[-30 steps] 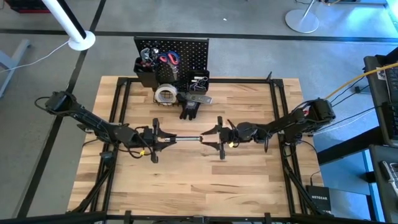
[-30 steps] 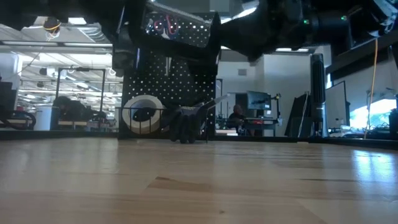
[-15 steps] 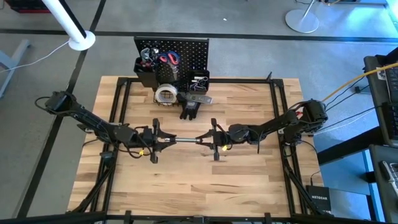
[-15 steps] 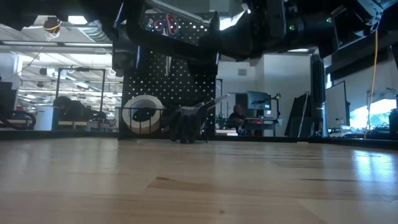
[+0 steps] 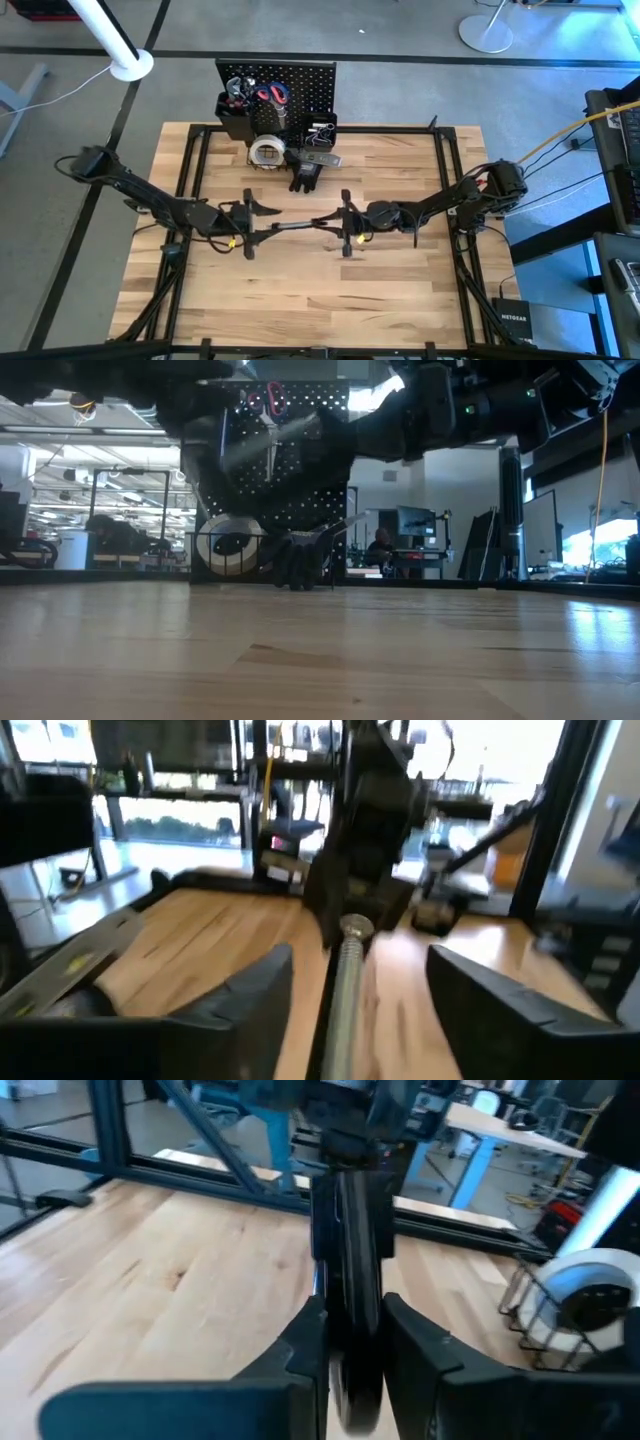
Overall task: Hang tools onto peg board
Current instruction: Put the clamp into the wire basket on the pegboard
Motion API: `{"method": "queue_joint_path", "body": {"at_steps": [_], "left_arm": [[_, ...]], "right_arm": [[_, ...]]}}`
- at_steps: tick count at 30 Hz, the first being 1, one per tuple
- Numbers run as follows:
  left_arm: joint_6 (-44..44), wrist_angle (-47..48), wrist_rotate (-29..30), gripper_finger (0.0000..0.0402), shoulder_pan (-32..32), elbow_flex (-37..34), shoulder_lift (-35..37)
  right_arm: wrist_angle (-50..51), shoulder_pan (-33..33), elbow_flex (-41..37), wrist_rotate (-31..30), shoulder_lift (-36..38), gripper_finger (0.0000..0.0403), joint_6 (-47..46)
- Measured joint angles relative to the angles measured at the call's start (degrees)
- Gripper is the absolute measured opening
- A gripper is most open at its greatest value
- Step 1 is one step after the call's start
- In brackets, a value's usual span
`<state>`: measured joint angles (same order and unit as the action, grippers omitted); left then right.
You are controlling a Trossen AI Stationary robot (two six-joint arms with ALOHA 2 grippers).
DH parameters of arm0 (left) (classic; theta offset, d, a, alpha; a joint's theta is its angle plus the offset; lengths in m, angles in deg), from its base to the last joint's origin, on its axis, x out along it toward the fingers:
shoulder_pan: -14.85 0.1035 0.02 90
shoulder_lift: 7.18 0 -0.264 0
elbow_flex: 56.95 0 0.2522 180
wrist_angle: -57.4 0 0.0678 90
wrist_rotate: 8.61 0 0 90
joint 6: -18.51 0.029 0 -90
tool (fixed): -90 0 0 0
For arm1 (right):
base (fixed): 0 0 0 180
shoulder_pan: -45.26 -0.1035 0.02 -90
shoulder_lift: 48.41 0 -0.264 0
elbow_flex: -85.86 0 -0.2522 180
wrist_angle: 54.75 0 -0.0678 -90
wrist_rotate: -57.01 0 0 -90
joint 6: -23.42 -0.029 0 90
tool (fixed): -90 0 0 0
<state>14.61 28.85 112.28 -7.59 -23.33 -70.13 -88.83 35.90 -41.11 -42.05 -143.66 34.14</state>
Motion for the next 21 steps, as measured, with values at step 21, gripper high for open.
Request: {"method": "queue_joint_path", "body": {"at_steps": [21], "left_arm": [[-16.4, 41.75, 3.71, 0.0241, -1.4, -0.02, 21.53]], "right_arm": [[16.3, 3.22, 12.73, -4.84, 0.58, 0.0028, 3.23]]}}
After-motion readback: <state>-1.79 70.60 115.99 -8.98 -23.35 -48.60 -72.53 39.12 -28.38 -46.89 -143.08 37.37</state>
